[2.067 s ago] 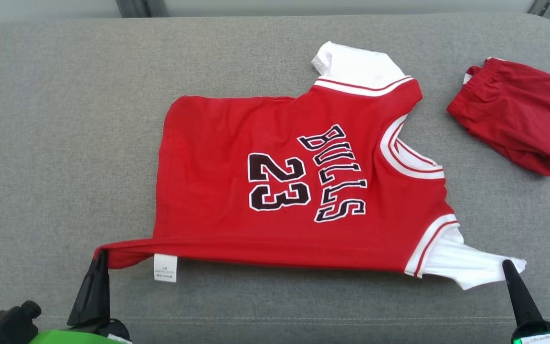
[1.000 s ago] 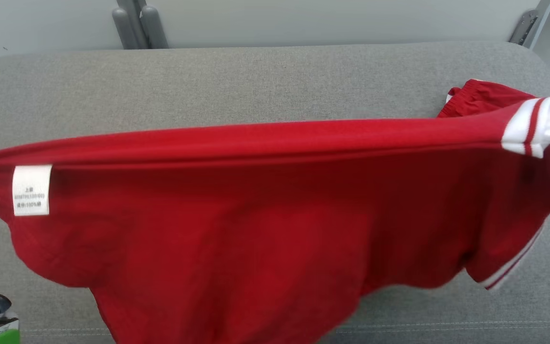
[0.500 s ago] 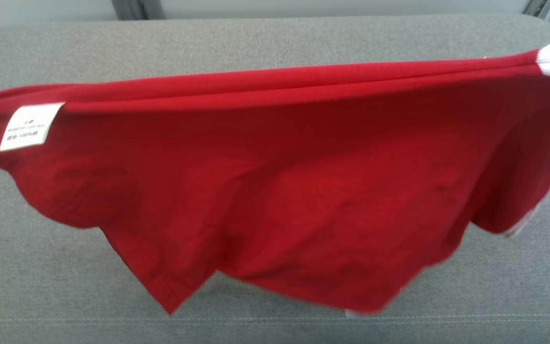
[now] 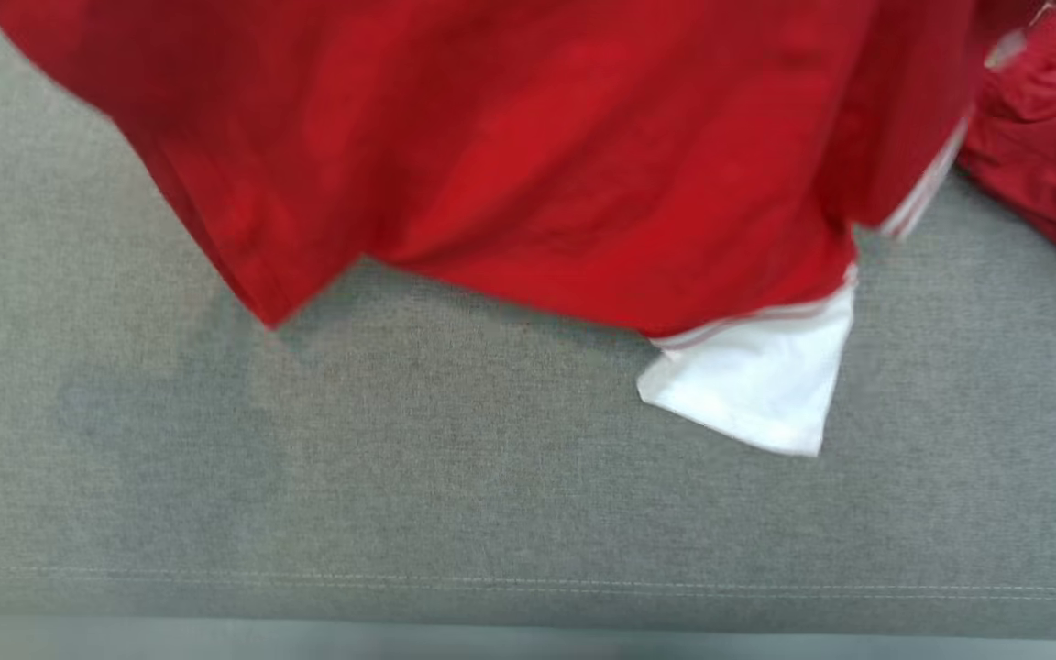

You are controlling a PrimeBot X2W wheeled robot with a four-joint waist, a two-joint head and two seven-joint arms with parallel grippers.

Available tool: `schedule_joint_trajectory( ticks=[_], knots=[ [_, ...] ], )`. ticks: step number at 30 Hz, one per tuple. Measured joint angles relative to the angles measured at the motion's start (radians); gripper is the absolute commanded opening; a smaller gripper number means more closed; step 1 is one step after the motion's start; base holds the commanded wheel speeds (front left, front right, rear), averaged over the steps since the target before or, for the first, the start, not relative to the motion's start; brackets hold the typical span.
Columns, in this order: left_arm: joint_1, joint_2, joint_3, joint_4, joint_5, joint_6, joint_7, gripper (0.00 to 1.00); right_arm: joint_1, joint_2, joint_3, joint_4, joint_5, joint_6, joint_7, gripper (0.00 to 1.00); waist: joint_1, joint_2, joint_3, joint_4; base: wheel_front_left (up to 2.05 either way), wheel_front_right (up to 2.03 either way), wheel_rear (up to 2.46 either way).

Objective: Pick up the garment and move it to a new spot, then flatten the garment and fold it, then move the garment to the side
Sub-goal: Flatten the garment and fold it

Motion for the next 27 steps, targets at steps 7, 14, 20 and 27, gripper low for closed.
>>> schedule_joint_trajectory(
  ticks=[7,14,20,27],
  knots=[
    [-0.333,-0.116,-0.113,0.235,-0.002,0.012,0.021,0.00,-0.333,0.156,-0.004,0.263,-0.220,0.000,-0.006,0.00,0.0000,0.0001,0.095,0.029,0.00,0.00,0.00],
    [-0.544,-0.252,-0.115,0.381,0.110,0.022,-0.100,0.00,-0.671,0.343,0.053,0.408,-0.398,0.000,-0.141,0.00,0.0003,0.0000,0.156,0.079,0.00,0.00,0.00],
    [-0.746,-0.277,-0.060,0.397,0.147,0.020,-0.220,0.00,-0.937,0.256,0.162,0.416,-0.420,0.000,-0.179,0.00,0.0002,0.0000,0.211,0.092,0.00,0.00,0.00],
    [-0.720,-0.369,-0.106,0.469,0.129,-0.072,-0.323,0.00,-0.848,0.250,0.231,0.440,-0.319,0.000,-0.152,0.00,0.0002,0.0000,0.265,0.095,0.00,0.00,0.00]
  ],
)
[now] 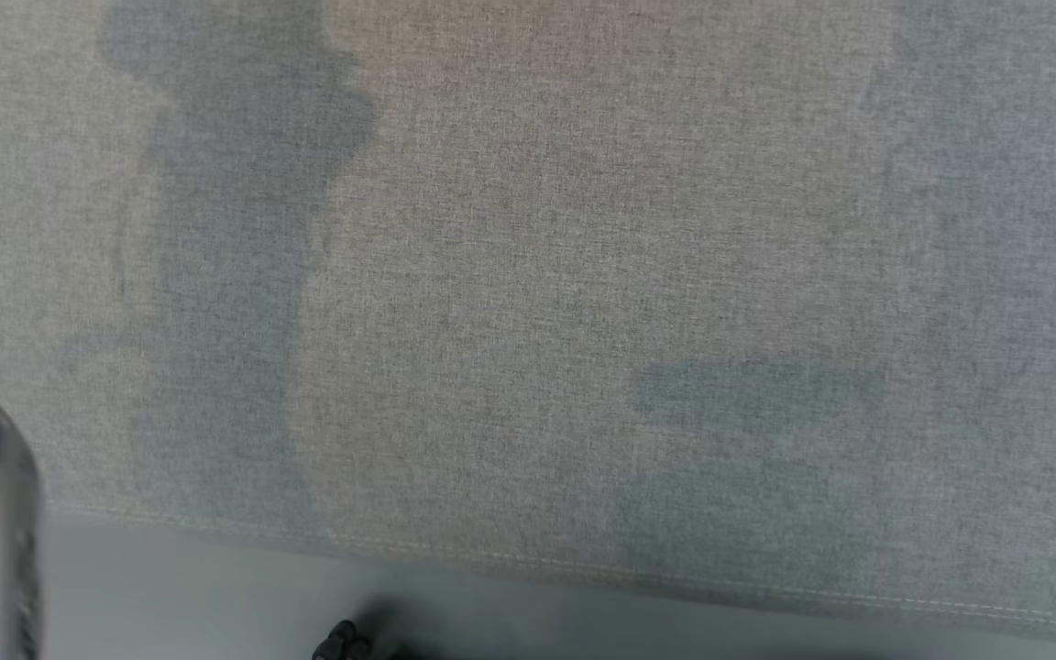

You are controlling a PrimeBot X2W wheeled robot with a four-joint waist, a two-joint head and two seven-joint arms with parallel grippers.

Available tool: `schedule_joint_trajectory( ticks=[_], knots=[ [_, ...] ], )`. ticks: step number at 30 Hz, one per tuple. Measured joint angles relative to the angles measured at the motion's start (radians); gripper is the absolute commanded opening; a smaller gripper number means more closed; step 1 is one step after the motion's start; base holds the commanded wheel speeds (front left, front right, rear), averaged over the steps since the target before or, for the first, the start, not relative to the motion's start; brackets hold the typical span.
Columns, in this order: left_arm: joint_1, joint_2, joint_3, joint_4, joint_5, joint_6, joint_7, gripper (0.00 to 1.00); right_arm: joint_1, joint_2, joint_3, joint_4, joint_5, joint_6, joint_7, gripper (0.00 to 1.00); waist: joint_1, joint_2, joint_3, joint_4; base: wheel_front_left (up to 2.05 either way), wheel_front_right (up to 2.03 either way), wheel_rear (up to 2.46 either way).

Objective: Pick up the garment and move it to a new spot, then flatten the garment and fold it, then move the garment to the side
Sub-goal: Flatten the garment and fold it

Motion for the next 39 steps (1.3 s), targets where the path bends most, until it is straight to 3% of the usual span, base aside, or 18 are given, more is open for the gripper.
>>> schedule_joint_trajectory(
  ticks=[7,14,22,26,31,39],
  knots=[
    [0.389,-0.034,-0.029,0.076,-0.047,-0.110,-0.110,0.00,0.422,-0.003,-0.056,-0.043,0.120,0.044,0.009,0.00,0.0000,0.0000,-0.013,0.008,0.00,0.00,0.00],
    [0.623,0.040,-0.009,0.067,-0.022,-0.116,-0.179,0.00,0.670,0.003,-0.094,-0.160,0.146,0.044,0.009,0.00,-0.0001,0.0000,-0.082,0.004,0.00,0.00,0.00],
    [0.945,-0.013,0.029,0.064,-0.081,-0.119,-0.204,0.00,1.064,0.012,-0.151,-0.258,0.194,0.034,0.009,0.00,-0.0002,0.0000,-0.202,-0.013,0.00,0.00,0.00],
    [1.033,-0.011,0.040,0.065,-0.084,-0.120,-0.210,0.00,1.226,0.018,-0.162,-0.275,0.230,0.033,0.013,0.00,-0.0002,0.0001,-0.258,-0.018,0.00,0.00,0.00],
    [1.127,0.004,0.077,0.032,-0.086,-0.123,-0.211,0.00,1.454,0.032,-0.106,-0.266,0.288,0.034,0.077,0.00,-0.0002,0.0000,-0.328,-0.027,0.00,0.00,0.00],
    [1.247,-0.007,0.040,-0.035,-0.087,-0.128,-0.211,0.00,1.710,0.039,-0.193,-0.281,0.341,0.033,0.079,0.00,-0.0002,0.0000,-0.407,-0.058,0.00,0.00,0.00]
  ],
)
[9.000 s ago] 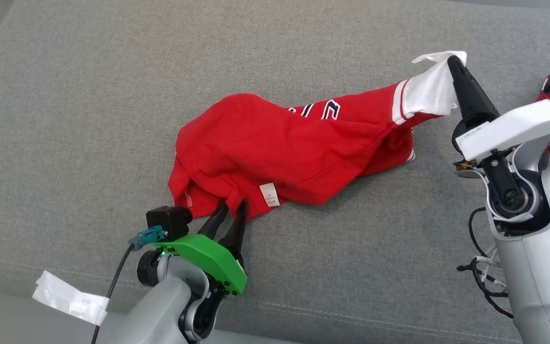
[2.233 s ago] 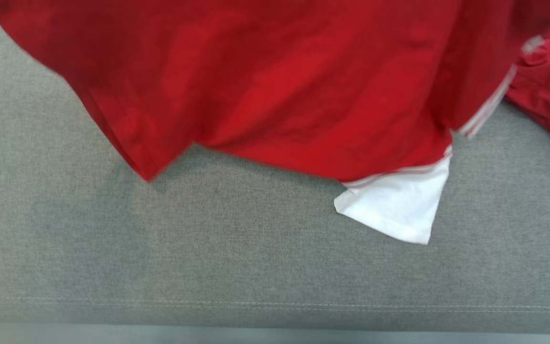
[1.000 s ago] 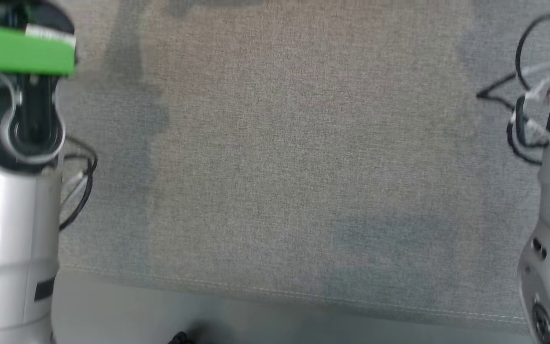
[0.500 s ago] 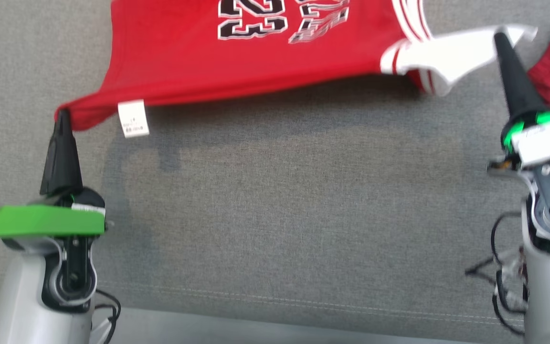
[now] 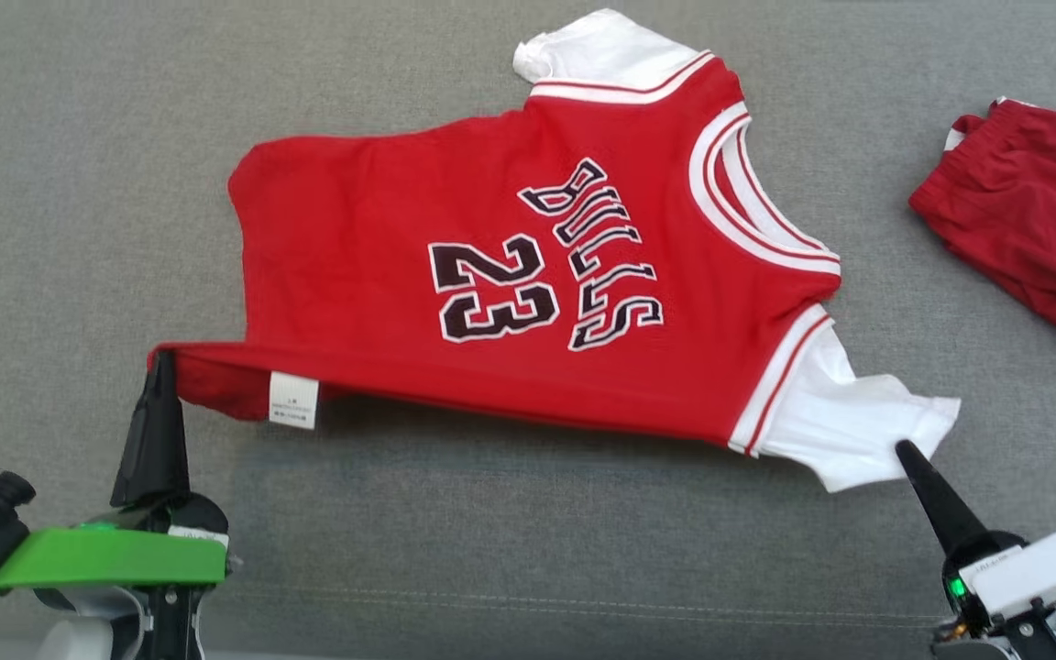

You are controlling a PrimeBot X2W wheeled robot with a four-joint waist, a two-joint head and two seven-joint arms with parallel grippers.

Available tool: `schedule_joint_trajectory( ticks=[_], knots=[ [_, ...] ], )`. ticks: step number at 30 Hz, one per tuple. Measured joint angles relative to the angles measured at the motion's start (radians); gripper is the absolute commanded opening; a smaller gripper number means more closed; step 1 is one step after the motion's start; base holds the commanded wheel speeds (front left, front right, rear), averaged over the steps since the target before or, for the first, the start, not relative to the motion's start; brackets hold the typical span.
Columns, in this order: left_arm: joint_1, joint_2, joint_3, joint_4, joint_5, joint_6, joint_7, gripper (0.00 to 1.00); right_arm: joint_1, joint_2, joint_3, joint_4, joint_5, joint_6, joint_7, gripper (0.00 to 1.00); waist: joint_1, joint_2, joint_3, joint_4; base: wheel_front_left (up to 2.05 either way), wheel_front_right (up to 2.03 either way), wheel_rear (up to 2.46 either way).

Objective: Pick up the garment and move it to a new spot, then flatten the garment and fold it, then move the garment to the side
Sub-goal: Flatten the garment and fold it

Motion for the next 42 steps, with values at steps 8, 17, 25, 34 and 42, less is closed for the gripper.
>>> schedule_joint_trajectory(
  ticks=[8,17,25,34,42],
  knots=[
    [0.150,-0.003,-0.057,-0.012,0.050,0.001,0.003,0.00,0.167,-0.023,-0.047,0.004,0.022,0.026,-0.001,0.00,0.0000,0.0000,-0.005,-0.023,0.00,0.00,0.00],
    [0.255,-0.006,-0.156,-0.018,0.068,0.003,0.056,0.00,0.264,-0.029,-0.118,-0.009,0.029,0.076,-0.045,0.00,0.0000,0.0000,0.037,0.004,0.00,0.00,0.00],
    [0.274,0.008,-0.195,-0.053,0.075,0.011,0.115,0.00,0.226,-0.039,-0.122,-0.098,0.040,0.145,-0.071,0.00,0.0000,0.0000,0.047,0.045,0.00,0.00,0.00],
    [0.292,0.019,-0.204,-0.198,0.014,0.018,0.187,0.00,0.146,-0.097,-0.119,-0.249,0.010,0.163,-0.077,0.00,0.0000,0.0000,0.026,0.065,0.00,0.00,0.00],
    [0.206,0.065,-0.165,-0.269,-0.004,0.042,0.257,0.00,0.056,-0.155,-0.084,-0.269,-0.080,0.127,-0.032,0.00,0.0000,0.0000,0.031,0.068,0.00,0.00,0.00]
  ],
)
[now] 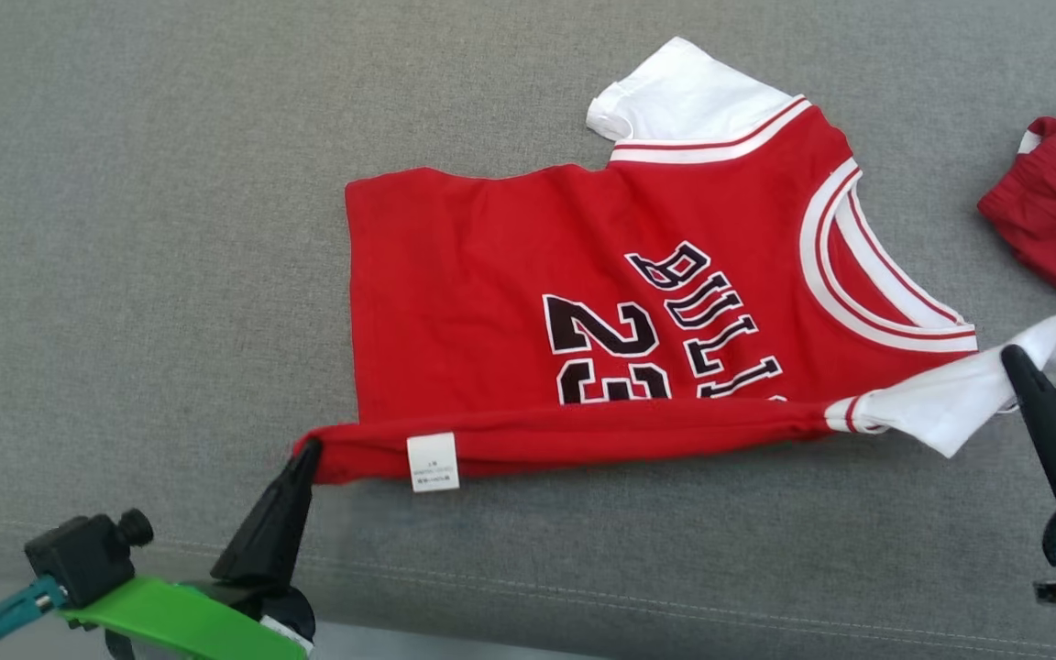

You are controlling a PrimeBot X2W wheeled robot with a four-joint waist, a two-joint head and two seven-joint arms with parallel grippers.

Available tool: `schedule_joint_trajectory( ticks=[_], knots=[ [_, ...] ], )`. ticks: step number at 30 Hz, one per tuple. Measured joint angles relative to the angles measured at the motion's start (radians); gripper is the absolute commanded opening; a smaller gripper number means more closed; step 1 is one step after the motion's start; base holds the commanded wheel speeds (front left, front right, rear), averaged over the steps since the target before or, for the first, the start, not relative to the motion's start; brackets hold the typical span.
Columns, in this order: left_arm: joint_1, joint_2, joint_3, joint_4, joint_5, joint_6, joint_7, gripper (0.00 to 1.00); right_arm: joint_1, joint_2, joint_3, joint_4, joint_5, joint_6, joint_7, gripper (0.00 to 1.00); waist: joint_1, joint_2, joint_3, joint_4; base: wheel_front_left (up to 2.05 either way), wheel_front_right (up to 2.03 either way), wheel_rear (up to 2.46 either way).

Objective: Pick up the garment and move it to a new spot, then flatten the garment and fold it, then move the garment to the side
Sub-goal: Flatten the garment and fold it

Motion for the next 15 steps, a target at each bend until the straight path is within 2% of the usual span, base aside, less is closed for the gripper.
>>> schedule_joint_trajectory(
  ticks=[7,12,15],
  knots=[
    [-0.108,0.022,0.015,-0.016,-0.009,0.030,0.077,0.00,-0.137,-0.039,0.058,0.004,-0.073,-0.048,0.052,0.00,0.0000,0.0000,0.039,-0.004,0.00,0.00,0.00],
    [-0.207,0.016,-0.026,0.007,-0.019,0.039,0.136,0.00,-0.242,-0.063,0.074,0.032,-0.106,-0.089,0.086,0.00,0.0001,0.0000,0.080,0.000,0.00,0.00,0.00],
    [-0.255,0.004,-0.039,0.033,-0.019,0.043,0.160,0.00,-0.289,-0.071,0.085,0.059,-0.128,-0.099,0.100,0.00,0.0001,0.0000,0.104,0.007,0.00,0.00,0.00]
  ],
)
